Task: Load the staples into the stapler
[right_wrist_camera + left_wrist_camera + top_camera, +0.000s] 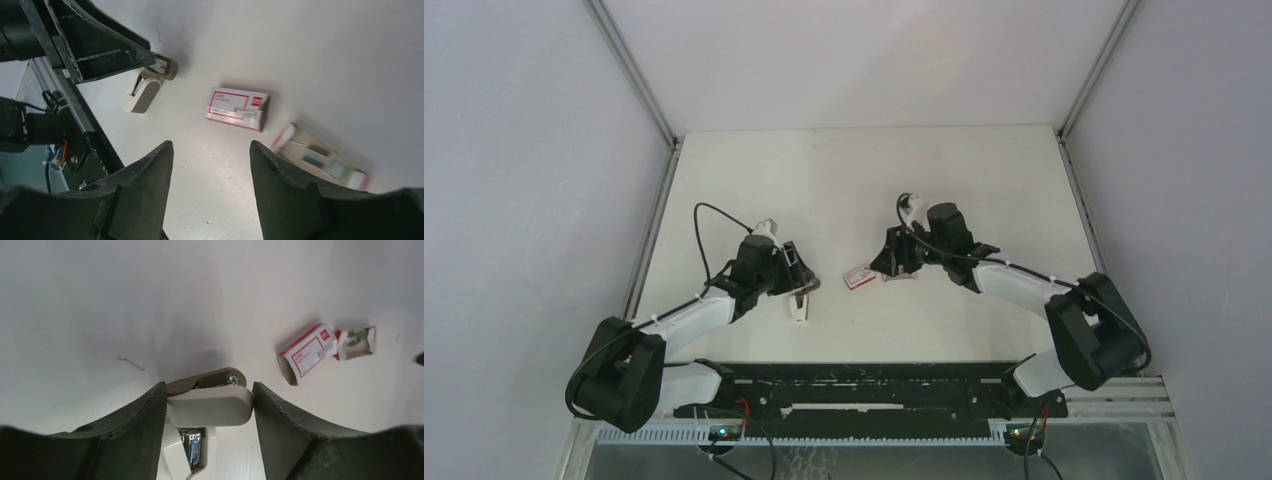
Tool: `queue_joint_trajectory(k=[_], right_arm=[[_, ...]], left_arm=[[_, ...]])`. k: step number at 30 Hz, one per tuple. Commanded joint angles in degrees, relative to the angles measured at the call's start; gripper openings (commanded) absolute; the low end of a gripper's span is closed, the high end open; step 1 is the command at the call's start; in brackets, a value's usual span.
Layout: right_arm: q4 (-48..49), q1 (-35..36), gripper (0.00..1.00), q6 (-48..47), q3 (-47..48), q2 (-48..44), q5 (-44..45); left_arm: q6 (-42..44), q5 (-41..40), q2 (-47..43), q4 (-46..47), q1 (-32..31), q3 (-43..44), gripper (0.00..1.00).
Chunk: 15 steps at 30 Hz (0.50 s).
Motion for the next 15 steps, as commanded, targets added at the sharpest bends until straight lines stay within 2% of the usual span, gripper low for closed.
queue_joint_trajectory(k=[1, 8, 15], right_arm=[[4.37, 4.24, 0.57, 4.07, 5.48, 6.53, -0.04], [9.35, 5.81, 0.56, 15.7, 8.61, 13.81, -3.27], [6.52, 8.96, 0.54, 17.87, 13.32, 19.19, -1.18]], left_arm=[[1.83, 9.48, -1.86, 5.54, -0.36, -1.7, 0.24], [3.11, 13.06, -4.4, 7.81, -0.36, -2.58, 0.22], [3.93, 13.34, -4.13, 7.09, -0.36, -2.75, 0.22]])
